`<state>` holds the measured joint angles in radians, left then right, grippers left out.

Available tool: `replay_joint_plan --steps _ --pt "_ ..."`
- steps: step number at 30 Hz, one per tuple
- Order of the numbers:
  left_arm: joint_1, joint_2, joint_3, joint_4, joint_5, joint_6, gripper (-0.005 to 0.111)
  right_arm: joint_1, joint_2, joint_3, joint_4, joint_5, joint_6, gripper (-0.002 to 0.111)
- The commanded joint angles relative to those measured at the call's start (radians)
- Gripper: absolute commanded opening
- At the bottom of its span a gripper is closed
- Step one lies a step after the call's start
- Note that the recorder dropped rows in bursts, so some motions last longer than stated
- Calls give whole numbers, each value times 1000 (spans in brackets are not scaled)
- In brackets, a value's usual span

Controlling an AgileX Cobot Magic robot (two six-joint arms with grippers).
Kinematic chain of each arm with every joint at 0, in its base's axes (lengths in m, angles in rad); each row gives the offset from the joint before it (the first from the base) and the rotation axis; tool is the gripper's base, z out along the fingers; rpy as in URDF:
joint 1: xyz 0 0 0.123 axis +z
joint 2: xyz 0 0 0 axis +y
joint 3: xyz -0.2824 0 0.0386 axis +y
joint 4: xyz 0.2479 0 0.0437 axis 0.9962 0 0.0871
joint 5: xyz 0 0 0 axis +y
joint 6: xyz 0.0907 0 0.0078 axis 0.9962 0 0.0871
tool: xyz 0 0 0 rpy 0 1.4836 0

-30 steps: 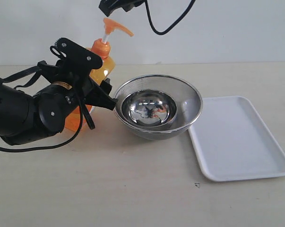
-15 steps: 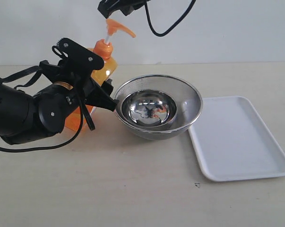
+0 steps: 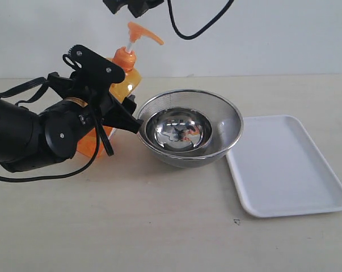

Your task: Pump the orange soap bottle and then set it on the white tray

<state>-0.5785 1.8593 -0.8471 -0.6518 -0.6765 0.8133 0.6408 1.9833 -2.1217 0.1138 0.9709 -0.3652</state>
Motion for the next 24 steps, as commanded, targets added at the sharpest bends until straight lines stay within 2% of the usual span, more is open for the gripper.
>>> replay_joint_plan --steps 1,24 --pt "-4 1 11 -12 61 -22 5 -3 -14 -6 18 42 -10 0" --pt "-4 1 11 -12 71 -22 5 -3 -14 6 13 57 -2 0"
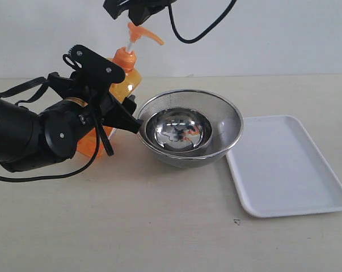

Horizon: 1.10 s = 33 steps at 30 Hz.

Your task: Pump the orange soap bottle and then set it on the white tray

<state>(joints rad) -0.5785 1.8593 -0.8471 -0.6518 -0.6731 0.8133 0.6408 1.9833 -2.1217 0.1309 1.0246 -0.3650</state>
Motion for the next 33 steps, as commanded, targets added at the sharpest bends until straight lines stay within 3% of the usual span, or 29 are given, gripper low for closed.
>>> replay_joint_plan --steps 1,33 --pt "-4 1 11 -12 68 -22 5 -3 -14 6 -2 3 -3 0" --pt "-4 1 11 -12 73 -22 5 -3 43 6 46 56 2 0"
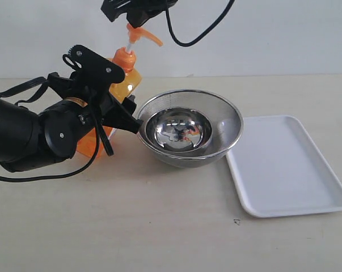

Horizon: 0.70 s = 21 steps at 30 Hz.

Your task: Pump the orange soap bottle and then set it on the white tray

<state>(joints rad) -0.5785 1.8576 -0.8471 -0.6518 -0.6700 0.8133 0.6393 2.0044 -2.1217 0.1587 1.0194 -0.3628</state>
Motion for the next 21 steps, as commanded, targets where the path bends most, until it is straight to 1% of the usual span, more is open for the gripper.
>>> replay_joint_plan --steps 1,10,21 --pt "-4 3 11 -12 70 -22 5 -1 22 6 18 64 0 0" --pt "-4 3 11 -12 70 -22 5 -1 22 77 18 44 0 0" --pt "-4 3 9 -9 70 -22 5 -1 22 79 18 42 0 0"
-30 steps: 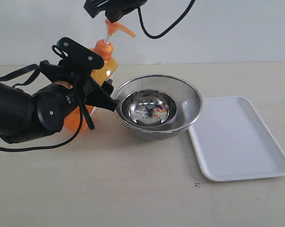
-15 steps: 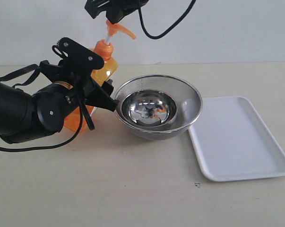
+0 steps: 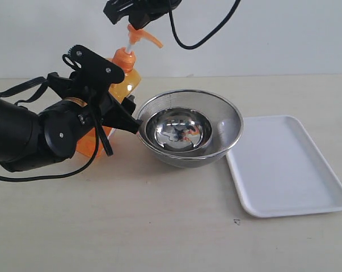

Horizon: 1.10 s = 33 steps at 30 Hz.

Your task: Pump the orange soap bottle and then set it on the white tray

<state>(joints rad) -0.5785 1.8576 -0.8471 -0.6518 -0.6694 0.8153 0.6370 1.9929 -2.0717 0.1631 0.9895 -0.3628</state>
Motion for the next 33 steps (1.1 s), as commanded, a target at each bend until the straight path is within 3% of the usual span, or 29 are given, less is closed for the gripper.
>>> replay_joint_plan --steps 1,33 --pt "-4 3 9 -9 69 -24 5 1 33 29 14 75 0 0" --pt "-4 3 9 -9 69 -24 5 1 58 29 10 88 14 0"
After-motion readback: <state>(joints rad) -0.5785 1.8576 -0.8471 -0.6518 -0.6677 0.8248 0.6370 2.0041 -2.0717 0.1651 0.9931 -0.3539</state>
